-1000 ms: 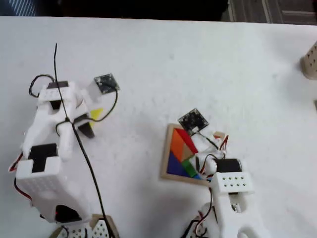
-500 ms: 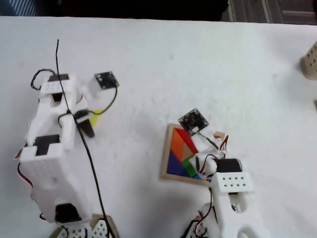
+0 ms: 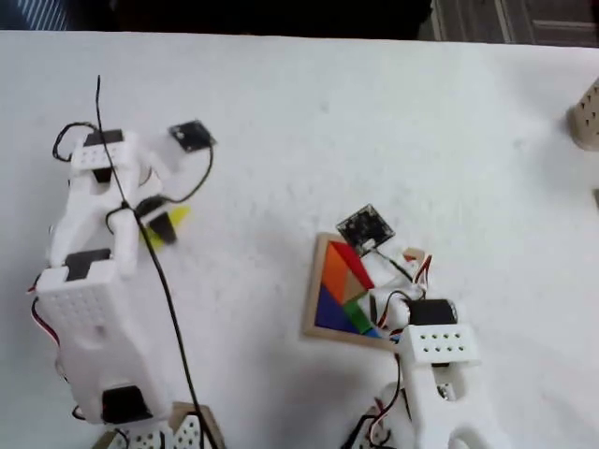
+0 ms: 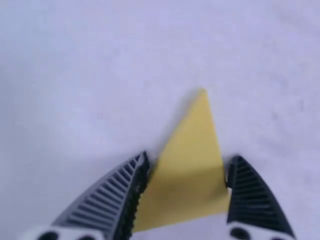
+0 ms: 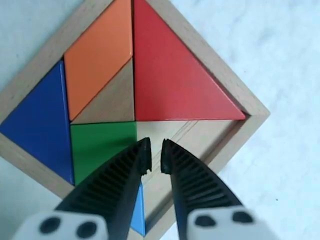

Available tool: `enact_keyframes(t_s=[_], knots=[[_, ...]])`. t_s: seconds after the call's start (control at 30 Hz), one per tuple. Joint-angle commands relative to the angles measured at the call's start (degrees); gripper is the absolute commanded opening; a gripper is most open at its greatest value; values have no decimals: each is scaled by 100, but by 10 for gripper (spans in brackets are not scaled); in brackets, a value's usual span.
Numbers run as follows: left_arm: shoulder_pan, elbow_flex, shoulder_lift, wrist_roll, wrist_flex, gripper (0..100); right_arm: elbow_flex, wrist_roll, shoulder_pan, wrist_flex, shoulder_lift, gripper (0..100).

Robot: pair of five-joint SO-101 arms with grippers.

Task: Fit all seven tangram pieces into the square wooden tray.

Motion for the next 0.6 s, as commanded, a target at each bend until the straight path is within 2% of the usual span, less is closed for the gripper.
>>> enact_keyframes(t_s=[0.0,0.2,0.4,0.57], knots=[[-356,-598,207,1073,-185,210,-26,53,-13,-92,-145,45],[-840,-624,224,2954,0,210,-26,53,-4,-92,-145,45],[-1323,-624,224,4431,765,210,-26,53,-4,-92,-145,45],[-1886,-615,224,6154,1442,210,-26,53,-4,-84,-145,45]])
